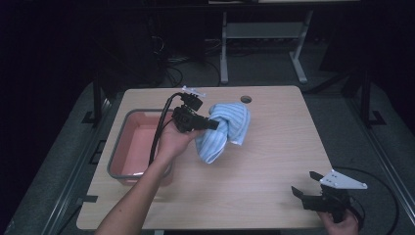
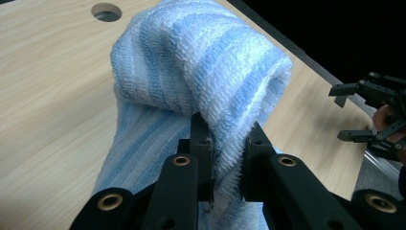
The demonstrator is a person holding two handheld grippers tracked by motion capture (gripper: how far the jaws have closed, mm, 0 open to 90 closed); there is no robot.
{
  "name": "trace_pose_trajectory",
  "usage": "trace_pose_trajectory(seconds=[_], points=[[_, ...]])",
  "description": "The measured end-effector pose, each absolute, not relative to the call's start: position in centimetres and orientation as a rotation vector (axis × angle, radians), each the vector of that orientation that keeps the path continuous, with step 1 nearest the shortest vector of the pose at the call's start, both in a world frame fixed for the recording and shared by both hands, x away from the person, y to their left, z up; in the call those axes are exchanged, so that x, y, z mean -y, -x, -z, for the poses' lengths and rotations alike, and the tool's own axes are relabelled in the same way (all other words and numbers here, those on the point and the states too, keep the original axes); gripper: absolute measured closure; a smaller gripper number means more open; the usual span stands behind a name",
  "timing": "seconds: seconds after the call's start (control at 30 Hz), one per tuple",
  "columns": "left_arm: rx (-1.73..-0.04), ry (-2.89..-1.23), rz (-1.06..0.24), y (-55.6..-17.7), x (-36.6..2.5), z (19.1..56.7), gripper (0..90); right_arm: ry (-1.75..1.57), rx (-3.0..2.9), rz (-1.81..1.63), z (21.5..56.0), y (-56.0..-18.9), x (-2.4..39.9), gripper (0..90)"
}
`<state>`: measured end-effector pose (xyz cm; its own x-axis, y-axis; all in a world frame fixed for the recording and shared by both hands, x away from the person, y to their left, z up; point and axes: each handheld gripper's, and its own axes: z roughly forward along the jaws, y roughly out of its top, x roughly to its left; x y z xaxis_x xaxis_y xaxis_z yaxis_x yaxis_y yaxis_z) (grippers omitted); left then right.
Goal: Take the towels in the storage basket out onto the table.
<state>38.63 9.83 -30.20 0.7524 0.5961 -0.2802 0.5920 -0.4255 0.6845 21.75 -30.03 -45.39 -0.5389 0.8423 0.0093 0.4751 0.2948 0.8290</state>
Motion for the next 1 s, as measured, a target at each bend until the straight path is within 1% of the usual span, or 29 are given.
trace_pose_trajectory(seconds=[0.43, 1.0], points=[[-0.885, -2.138, 0.018, -39.1, -8.2, 31.2, 79.2, -1.182, -2.130, -1.142, 45.4, -21.7, 30.3, 14.1], [-0.896, -2.170, 0.053, -39.6, -6.2, 33.8, 78.3, -1.186, -2.127, -1.147, 45.4, -21.6, 30.4, 14.2]])
